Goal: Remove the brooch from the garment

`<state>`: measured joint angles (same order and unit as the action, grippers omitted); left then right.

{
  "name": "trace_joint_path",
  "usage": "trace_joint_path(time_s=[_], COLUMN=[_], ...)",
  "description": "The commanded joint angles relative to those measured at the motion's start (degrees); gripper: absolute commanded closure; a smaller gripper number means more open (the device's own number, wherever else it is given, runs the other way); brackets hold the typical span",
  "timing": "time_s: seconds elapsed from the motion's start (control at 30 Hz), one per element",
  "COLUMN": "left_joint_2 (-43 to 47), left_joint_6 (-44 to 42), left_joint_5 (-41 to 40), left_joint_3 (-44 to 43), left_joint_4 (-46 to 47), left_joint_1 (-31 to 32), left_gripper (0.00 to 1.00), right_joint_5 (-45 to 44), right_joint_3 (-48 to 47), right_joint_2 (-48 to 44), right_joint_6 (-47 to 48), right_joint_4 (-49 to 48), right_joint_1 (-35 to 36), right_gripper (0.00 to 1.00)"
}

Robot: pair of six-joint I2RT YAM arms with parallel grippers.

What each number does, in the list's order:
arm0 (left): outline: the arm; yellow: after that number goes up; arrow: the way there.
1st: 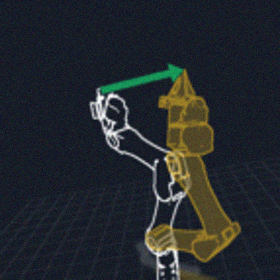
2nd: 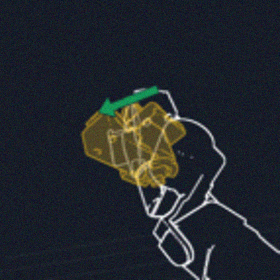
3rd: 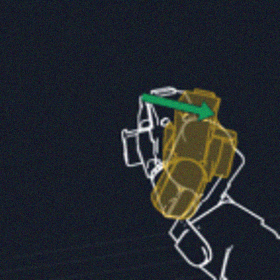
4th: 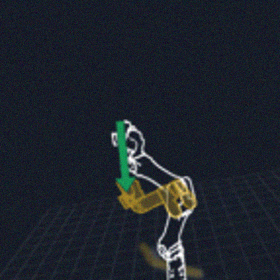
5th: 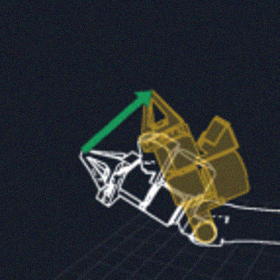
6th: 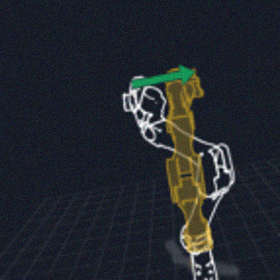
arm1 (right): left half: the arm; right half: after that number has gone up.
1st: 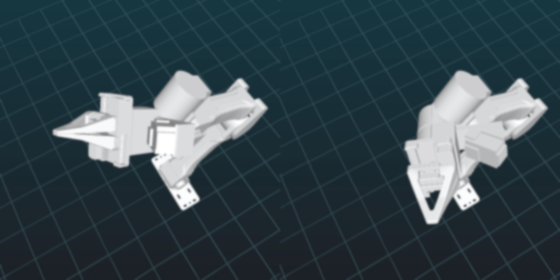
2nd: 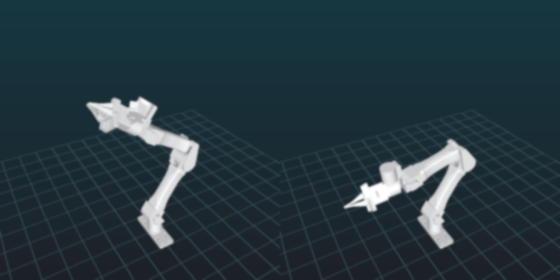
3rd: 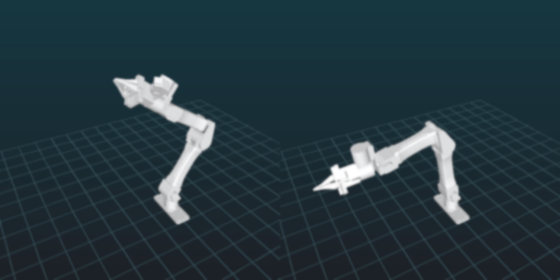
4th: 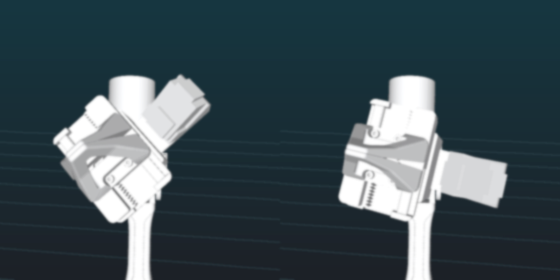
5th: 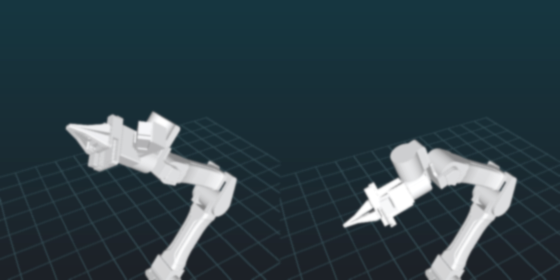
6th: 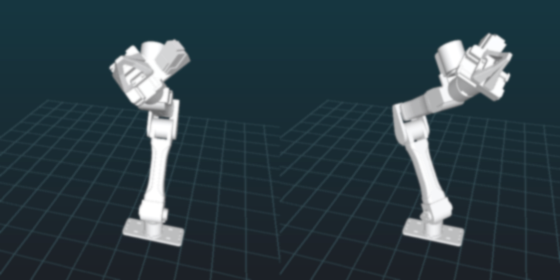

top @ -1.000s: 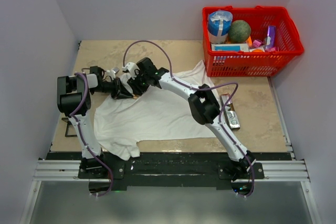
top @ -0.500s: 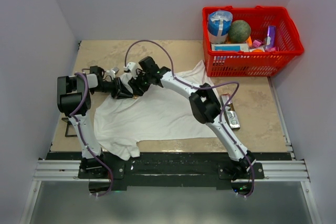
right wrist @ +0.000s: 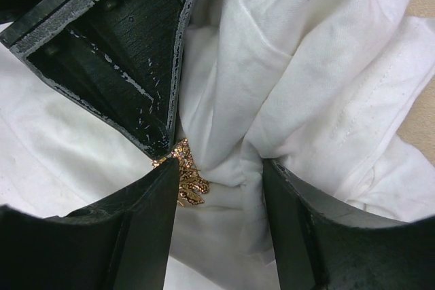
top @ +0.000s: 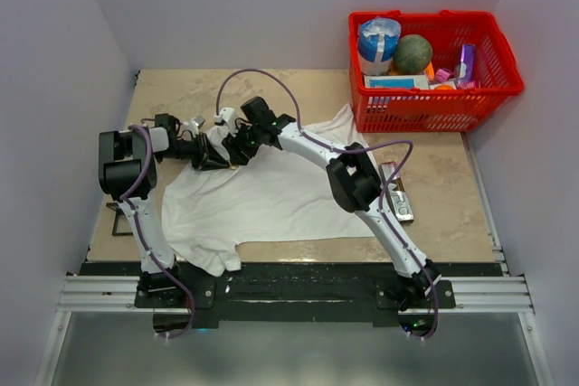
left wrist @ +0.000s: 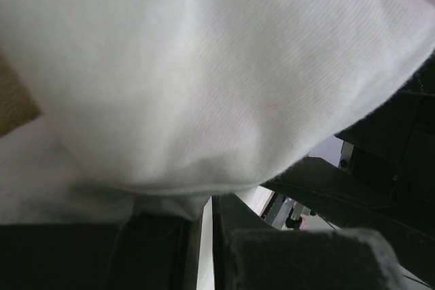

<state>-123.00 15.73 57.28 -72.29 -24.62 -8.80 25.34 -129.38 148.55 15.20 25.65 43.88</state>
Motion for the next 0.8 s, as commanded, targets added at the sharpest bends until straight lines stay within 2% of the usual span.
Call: trace_joint_path(time_s=[0.0,0.4,0.77], left_joint_2=[-1.5,-1.6,-2.0], left_joint_6=[-0.3,-0.2,-0.3], left_joint_5=[-3.8,-3.6,-3.5], left_joint_3=[0.0,-0.2,0.0], left_joint_4=[2.0,1.9,1.9], left_joint_1=[0.6,0.8,0.8], left_gripper=[0.85,0.85,0.89], right_joint_5=[-1.7,-5.8,-3.8], right_joint_3=[1.7,3.2,2.3], right_joint_2=[3.8,4.2,4.3], right_joint_6=[-1.0,0.7,-2.4], right_joint_4=[8.8,9.9,9.4], right_joint_1=[0.8,1.6,0.8], right_gripper=[0.45,0.5,0.45])
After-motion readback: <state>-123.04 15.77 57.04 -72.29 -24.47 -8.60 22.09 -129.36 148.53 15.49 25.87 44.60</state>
